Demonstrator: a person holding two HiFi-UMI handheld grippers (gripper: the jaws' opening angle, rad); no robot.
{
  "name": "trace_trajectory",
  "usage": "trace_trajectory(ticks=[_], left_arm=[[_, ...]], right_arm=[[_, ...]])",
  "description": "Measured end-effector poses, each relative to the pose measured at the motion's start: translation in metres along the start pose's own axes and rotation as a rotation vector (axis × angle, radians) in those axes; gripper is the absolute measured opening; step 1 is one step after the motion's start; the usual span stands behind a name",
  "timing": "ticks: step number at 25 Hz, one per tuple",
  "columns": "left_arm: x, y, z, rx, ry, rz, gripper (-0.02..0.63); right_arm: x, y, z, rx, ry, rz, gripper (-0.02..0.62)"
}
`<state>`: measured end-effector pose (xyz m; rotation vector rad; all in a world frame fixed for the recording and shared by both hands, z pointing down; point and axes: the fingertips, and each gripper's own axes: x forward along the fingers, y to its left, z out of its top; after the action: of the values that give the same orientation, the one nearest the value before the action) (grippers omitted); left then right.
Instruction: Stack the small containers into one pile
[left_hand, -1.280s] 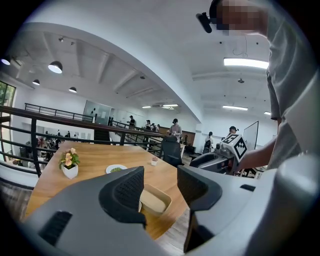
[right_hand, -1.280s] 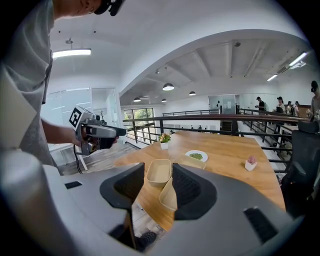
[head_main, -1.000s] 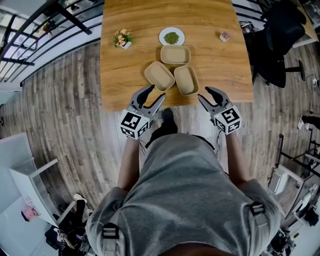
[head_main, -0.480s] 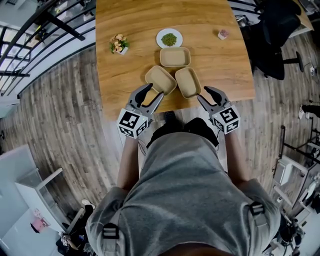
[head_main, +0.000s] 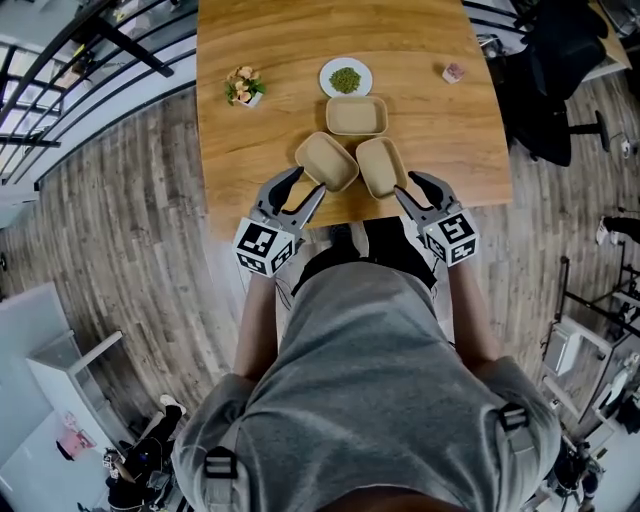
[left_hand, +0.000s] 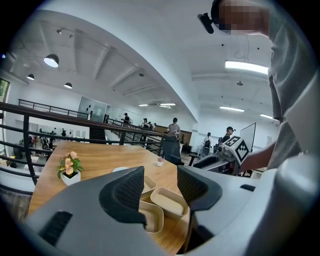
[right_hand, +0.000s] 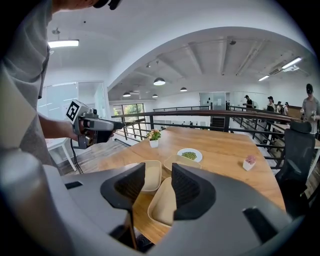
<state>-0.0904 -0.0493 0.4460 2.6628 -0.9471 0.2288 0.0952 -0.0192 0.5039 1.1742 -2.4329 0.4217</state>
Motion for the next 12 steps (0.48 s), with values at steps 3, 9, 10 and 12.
trace_trajectory(ticks=[3, 9, 10, 12], left_arm=[[-0.002, 0.002, -0.003, -0.012, 0.004, 0.011, 0.221], [-0.003, 0.003, -0.014, -0.026, 0.029, 0.023, 0.221], [-0.003, 0.003, -0.015, -0.029, 0.032, 0.025, 0.221], [0.0, 0.002, -0.018, -0.033, 0.039, 0.027, 0.221]], right_arm=[[0.005, -0.004, -0.001, -0.011, 0.001, -0.011, 0.161], [0.011, -0.012, -0.01, -0.027, 0.015, -0.038, 0.149], [0.011, -0.014, -0.013, -0.025, 0.023, -0.04, 0.149], [0.012, -0.019, -0.022, -0.027, 0.041, -0.05, 0.149]])
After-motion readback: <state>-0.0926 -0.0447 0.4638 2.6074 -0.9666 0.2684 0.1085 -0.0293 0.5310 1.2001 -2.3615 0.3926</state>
